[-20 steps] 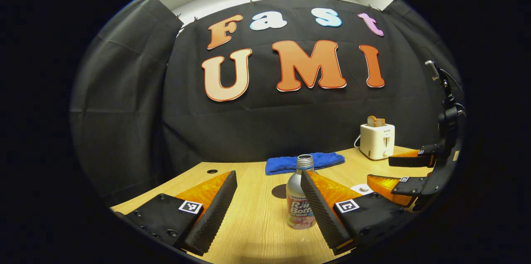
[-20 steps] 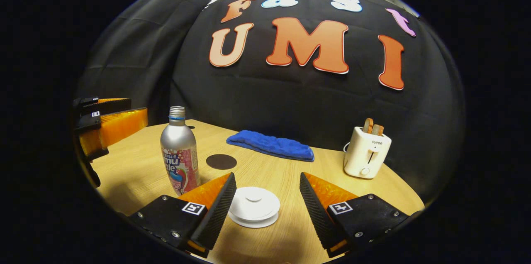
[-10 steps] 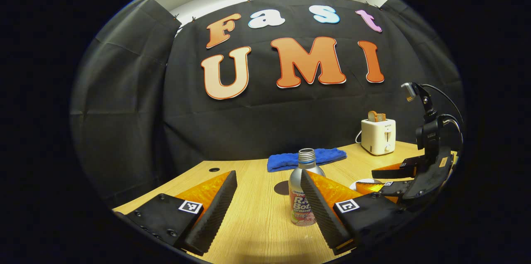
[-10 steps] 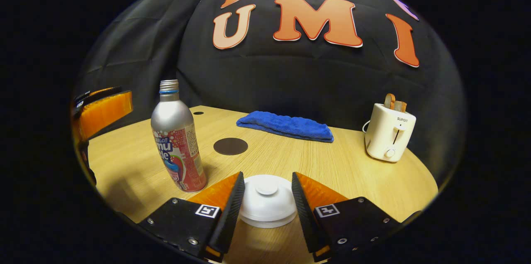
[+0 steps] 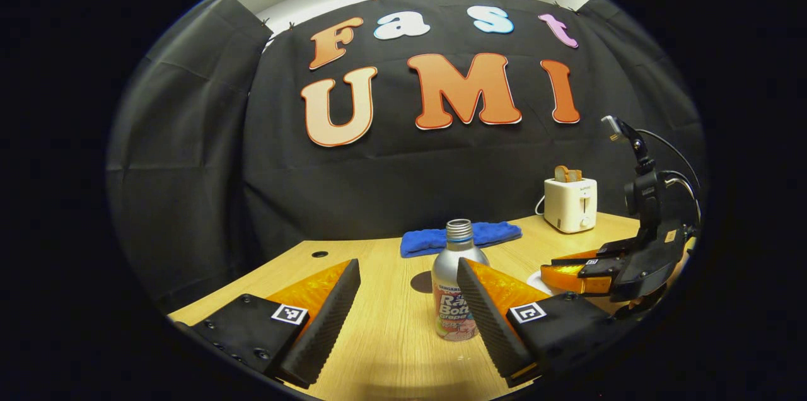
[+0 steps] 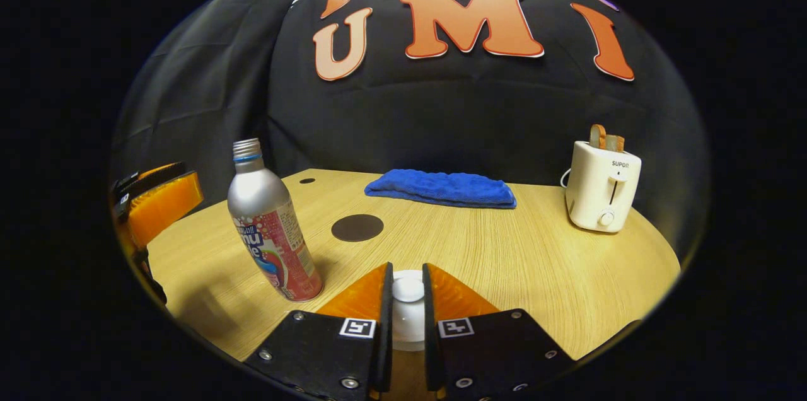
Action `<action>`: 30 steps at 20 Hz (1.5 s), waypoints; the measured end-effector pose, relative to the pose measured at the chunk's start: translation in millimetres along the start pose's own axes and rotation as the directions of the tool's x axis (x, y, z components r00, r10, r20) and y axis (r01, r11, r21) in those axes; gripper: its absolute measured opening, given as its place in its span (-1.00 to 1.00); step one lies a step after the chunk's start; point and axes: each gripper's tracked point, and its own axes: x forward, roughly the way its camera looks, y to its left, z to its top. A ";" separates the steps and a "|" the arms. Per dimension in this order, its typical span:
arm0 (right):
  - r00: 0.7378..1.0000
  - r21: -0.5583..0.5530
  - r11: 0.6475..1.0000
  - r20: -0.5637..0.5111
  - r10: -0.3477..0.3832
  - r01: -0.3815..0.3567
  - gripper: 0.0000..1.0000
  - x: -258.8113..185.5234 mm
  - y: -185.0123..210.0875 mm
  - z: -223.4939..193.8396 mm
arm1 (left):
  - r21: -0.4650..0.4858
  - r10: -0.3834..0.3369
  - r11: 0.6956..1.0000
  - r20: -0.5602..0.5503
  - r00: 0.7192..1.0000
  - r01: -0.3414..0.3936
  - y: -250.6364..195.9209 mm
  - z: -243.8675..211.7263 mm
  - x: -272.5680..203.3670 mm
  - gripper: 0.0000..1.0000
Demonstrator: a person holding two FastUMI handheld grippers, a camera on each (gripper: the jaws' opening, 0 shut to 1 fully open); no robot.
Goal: Open the teacup lid with one hand, grasp the water bottle and pour water into the teacup with the other hand; after pouring, place the water bottle on the coaster and then close the teacup lid.
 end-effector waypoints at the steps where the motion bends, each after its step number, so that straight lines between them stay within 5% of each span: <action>1: 1.000 0.008 1.000 0.000 -0.002 0.002 -0.57 -2.1 -1.1 1.0 | 0.001 -0.002 1.000 -0.002 1.000 0.002 -0.9 -1.2 -1.2 1.00; 9: 0.997 0.018 0.999 0.072 -0.041 0.039 -0.58 -32.4 -15.1 28.8 | -0.052 -0.057 0.997 -0.039 0.998 0.055 -19.8 -16.4 5.7 1.00; 10: 0.997 0.023 0.999 0.072 -0.041 0.039 -0.58 -36.9 -16.6 29.5 | -0.069 -0.070 0.995 -0.050 0.996 0.066 -24.0 -20.3 6.5 0.89; 17: 0.989 0.022 0.995 0.107 -0.102 0.100 -0.58 -64.6 -42.0 39.6 | -0.133 -0.131 0.984 -0.118 0.984 0.115 -44.4 -45.4 20.3 1.00; 30: 0.978 0.035 0.985 0.118 -0.171 0.168 -0.58 -95.8 -74.2 36.8 | -0.125 -0.161 0.983 -0.220 0.962 0.136 -59.2 -84.2 48.5 0.99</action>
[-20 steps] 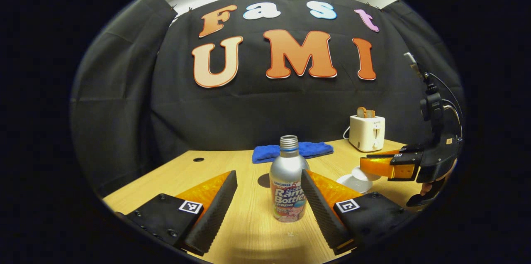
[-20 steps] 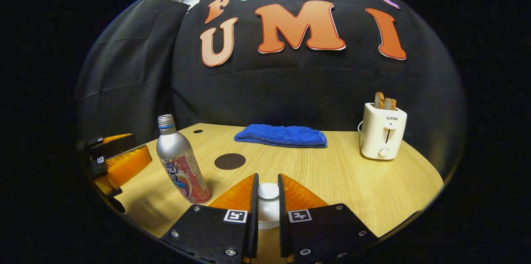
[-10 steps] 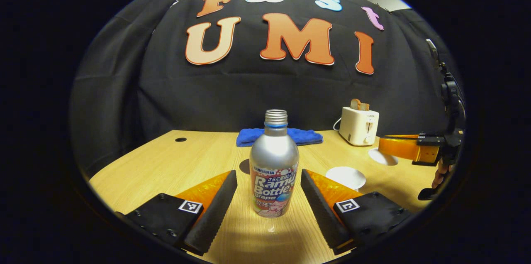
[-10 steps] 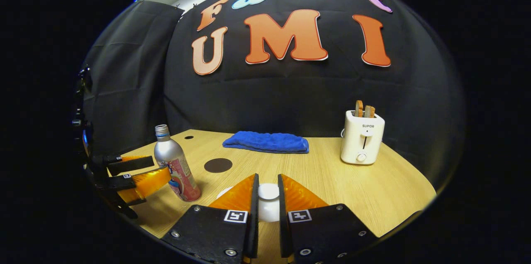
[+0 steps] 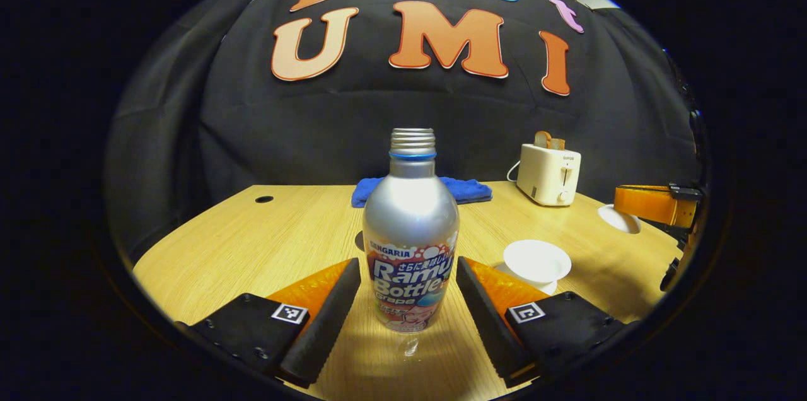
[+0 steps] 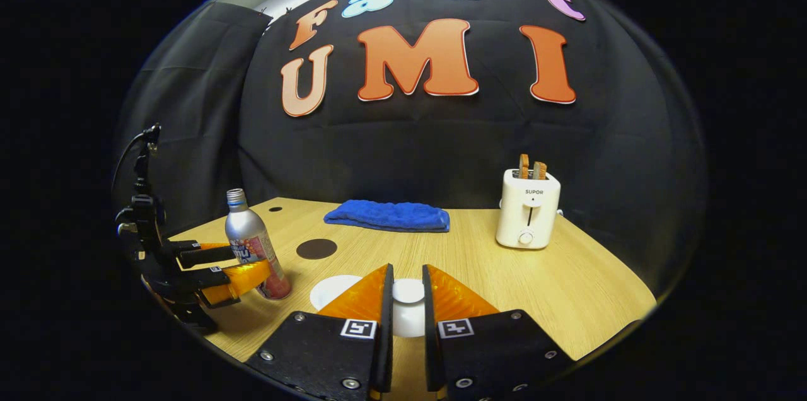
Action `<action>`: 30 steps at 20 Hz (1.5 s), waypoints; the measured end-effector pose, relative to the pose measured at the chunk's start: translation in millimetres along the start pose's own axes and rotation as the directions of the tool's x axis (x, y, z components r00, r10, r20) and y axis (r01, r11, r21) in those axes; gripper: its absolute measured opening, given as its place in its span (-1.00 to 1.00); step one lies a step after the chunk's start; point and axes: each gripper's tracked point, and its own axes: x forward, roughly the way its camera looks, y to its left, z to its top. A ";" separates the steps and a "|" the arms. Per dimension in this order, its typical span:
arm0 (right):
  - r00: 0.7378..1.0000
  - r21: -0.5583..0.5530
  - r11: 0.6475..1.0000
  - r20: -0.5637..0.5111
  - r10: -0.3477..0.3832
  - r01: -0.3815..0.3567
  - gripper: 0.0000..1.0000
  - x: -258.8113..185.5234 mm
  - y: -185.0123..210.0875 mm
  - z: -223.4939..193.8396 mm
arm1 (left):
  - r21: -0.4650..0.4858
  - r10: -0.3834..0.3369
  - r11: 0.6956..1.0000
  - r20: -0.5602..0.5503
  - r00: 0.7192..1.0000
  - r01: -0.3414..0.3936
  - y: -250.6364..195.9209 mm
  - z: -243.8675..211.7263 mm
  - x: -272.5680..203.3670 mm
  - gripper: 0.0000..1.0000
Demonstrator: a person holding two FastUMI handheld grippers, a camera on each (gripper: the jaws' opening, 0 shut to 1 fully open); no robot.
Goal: Open the teacup lid with one hand, grasp the water bottle and pour water into the teacup with the other hand; after pouring, place the water bottle on the coaster and then close the teacup lid.
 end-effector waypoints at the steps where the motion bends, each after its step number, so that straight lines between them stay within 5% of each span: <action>1: 1.000 0.006 1.000 0.002 -0.005 0.005 -0.58 -1.6 -2.7 0.4 | -0.004 0.004 1.000 -0.015 1.000 -0.004 0.2 -3.0 1.6 0.99; 3: 1.000 0.019 1.000 0.004 -0.012 0.012 -0.58 -4.2 -7.0 0.4 | 0.001 0.013 1.000 -0.021 1.000 -0.013 0.9 -1.7 0.5 0.67; 9: 0.999 0.020 0.999 0.009 -0.041 0.041 -0.57 -12.9 -22.7 -2.6 | 0.014 0.060 0.998 0.018 0.998 -0.060 10.1 12.7 4.0 0.58; 18: 0.995 0.014 0.996 0.040 -0.091 0.091 -0.58 -25.0 -43.1 5.7 | 0.191 0.088 0.976 0.064 0.994 -0.099 12.0 38.7 2.6 0.58; 22: 0.993 0.001 0.994 0.047 -0.108 0.108 -0.58 -29.9 -49.4 6.7 | 0.338 0.104 0.933 0.069 0.992 -0.122 11.9 40.9 2.0 0.58; 30: 0.989 -0.011 0.990 0.044 -0.140 0.141 -0.57 -37.1 -60.8 3.5 | 0.599 0.120 0.789 0.068 0.990 -0.137 2.3 31.8 7.8 0.49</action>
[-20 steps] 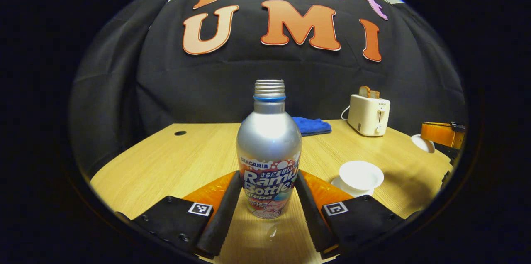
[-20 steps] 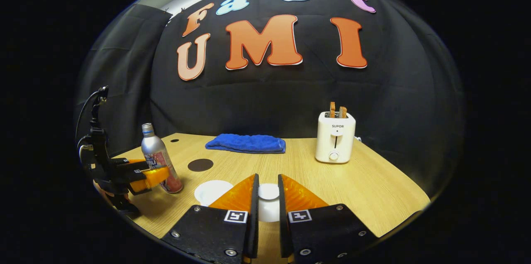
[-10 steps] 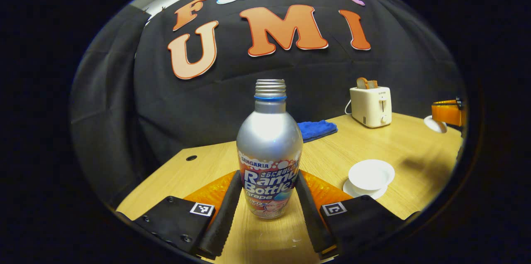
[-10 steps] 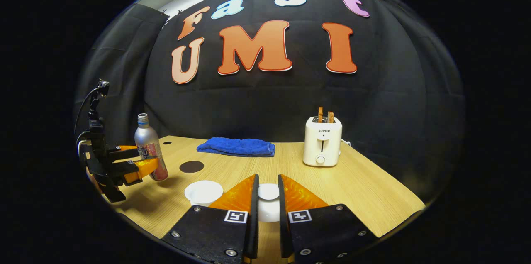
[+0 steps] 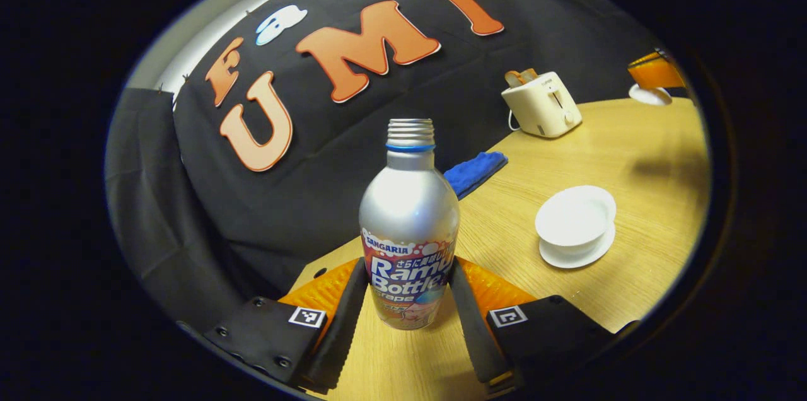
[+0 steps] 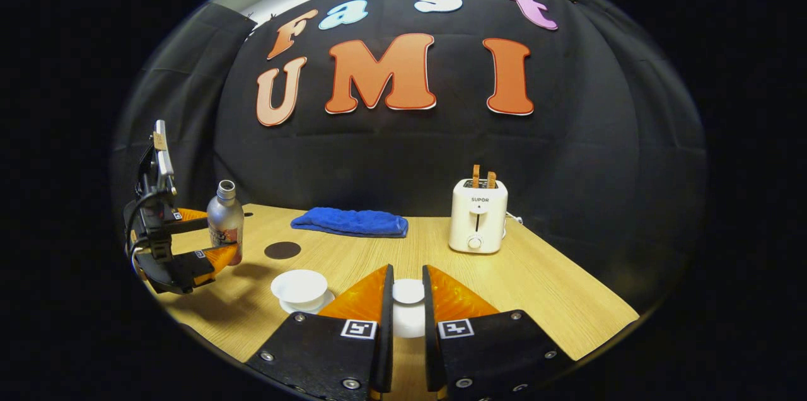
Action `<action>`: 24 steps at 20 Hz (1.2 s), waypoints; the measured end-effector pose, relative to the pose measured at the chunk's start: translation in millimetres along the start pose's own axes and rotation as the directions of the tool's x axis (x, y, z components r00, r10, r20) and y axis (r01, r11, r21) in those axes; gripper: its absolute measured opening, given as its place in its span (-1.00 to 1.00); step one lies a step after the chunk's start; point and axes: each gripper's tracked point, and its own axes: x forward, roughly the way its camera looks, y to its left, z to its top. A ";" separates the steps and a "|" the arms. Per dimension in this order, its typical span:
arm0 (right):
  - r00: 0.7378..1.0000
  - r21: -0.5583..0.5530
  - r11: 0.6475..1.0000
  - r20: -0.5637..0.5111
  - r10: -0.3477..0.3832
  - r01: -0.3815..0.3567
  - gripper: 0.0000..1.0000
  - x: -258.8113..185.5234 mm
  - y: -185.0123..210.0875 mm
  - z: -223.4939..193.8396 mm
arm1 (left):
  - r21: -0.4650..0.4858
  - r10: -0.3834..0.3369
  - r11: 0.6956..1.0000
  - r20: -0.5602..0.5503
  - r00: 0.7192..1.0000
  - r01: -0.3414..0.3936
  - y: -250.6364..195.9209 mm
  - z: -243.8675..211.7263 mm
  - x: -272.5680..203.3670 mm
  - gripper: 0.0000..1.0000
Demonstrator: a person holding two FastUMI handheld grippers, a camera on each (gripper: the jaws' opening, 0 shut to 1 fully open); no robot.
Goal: Open the teacup lid with one hand, grasp the water bottle and pour water into the teacup with the other hand; after pouring, place the water bottle on the coaster and then close the teacup lid.
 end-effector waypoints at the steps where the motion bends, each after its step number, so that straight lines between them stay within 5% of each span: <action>1: 1.000 -0.005 1.000 -0.005 -0.002 0.002 -0.58 -0.1 -0.3 -2.6 | 0.040 0.000 0.999 -0.008 1.000 0.001 -1.7 -1.1 0.7 0.51; 6: 1.000 -0.012 1.000 -0.001 -0.003 0.003 -0.58 -2.3 -0.4 -2.4 | 0.228 0.015 0.974 -0.008 1.000 -0.013 -4.6 -1.3 6.4 0.59; 12: 1.000 -0.020 1.000 -0.008 -0.008 0.008 -0.58 -5.1 -5.1 -4.9 | 0.420 0.031 0.907 0.005 1.000 -0.030 -5.5 -3.1 14.1 0.59; 20: 1.000 -0.047 0.999 -0.021 0.011 -0.012 -0.58 -8.3 -2.4 -7.6 | 0.639 0.036 0.768 0.024 0.999 -0.043 -0.5 0.5 18.9 0.59; 24: 1.000 -0.056 0.998 -0.024 0.015 -0.017 -0.58 -8.5 -1.7 -7.2 | 0.740 0.050 0.669 0.059 0.997 -0.077 0.1 5.8 22.2 0.52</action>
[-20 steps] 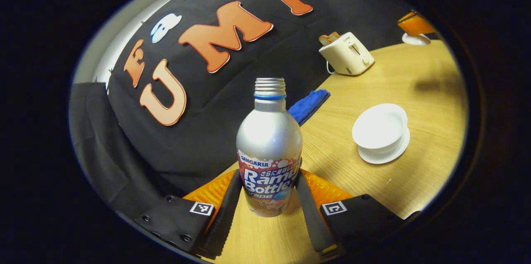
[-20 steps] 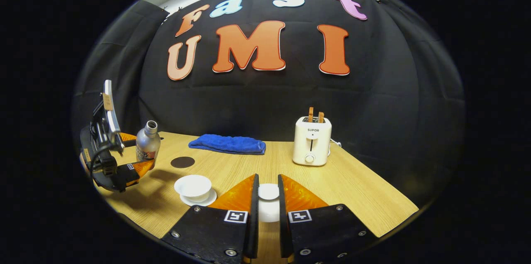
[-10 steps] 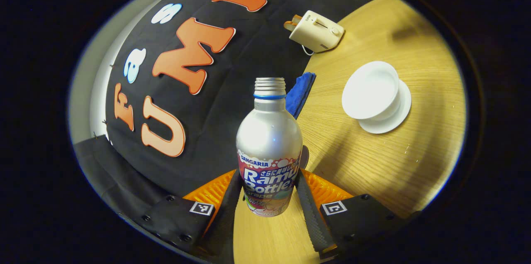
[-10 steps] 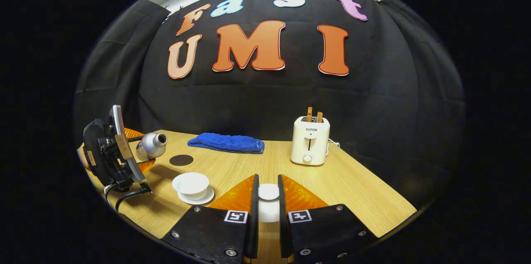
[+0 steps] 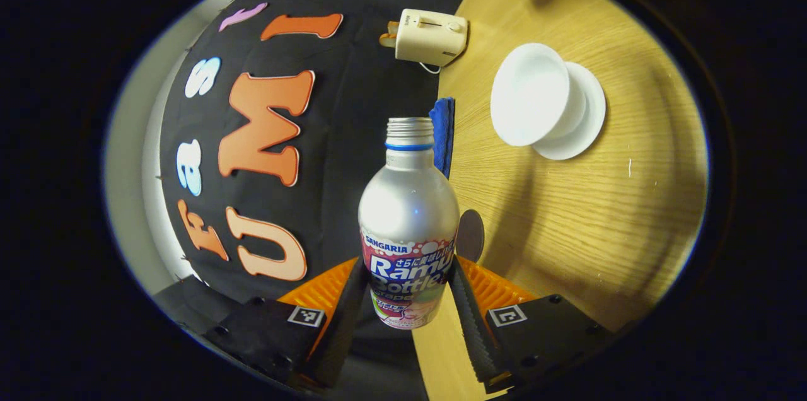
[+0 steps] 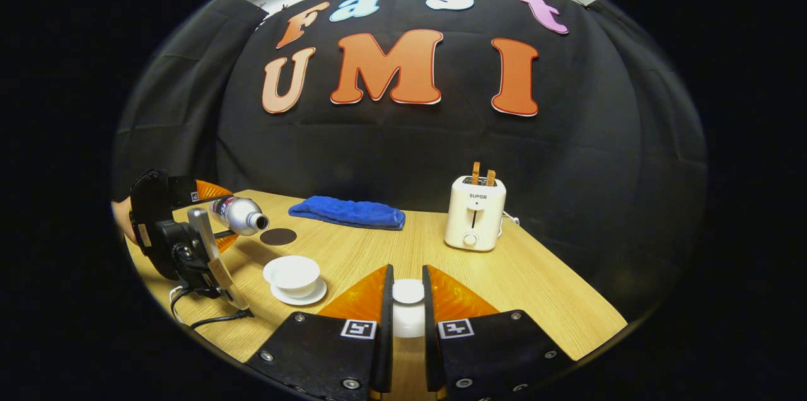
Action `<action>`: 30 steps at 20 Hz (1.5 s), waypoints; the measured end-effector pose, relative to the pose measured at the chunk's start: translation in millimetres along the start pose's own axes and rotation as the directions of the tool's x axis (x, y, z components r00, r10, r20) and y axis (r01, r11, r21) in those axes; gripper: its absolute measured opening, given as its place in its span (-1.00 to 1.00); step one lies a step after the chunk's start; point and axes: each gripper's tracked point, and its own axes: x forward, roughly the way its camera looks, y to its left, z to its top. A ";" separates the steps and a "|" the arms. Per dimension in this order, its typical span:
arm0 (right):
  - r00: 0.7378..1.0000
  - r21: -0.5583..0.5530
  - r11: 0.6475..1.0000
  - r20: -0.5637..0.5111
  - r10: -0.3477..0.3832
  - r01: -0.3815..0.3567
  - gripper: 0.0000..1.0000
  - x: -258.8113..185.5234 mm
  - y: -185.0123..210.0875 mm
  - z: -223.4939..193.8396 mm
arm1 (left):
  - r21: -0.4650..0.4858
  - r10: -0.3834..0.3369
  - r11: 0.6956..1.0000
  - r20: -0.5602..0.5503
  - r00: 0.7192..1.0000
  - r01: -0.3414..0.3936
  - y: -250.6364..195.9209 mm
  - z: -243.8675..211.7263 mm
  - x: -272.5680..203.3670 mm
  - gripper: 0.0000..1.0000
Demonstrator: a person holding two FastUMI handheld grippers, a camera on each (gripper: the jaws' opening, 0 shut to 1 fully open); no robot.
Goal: Open the teacup lid with one hand, grasp the water bottle and pour water into the teacup with the other hand; after pouring, place the water bottle on the coaster and then close the teacup lid.
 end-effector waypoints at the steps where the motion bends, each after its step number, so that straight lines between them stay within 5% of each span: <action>1: 1.000 0.001 1.000 -0.001 0.003 -0.003 -0.58 -0.4 0.4 -0.7 | 0.018 0.000 1.000 0.003 1.000 0.000 0.0 1.1 -0.2 0.66; 12: 1.000 -0.012 1.000 -0.015 0.007 -0.007 -0.57 -3.3 -5.0 -3.2 | 0.219 0.011 0.976 0.061 0.998 -0.024 11.3 18.6 6.5 0.65; 30: 0.999 -0.035 0.999 -0.029 0.025 -0.026 -0.58 -7.2 -1.2 -7.2 | 0.461 0.029 0.884 0.100 0.995 -0.072 34.3 28.2 10.9 0.55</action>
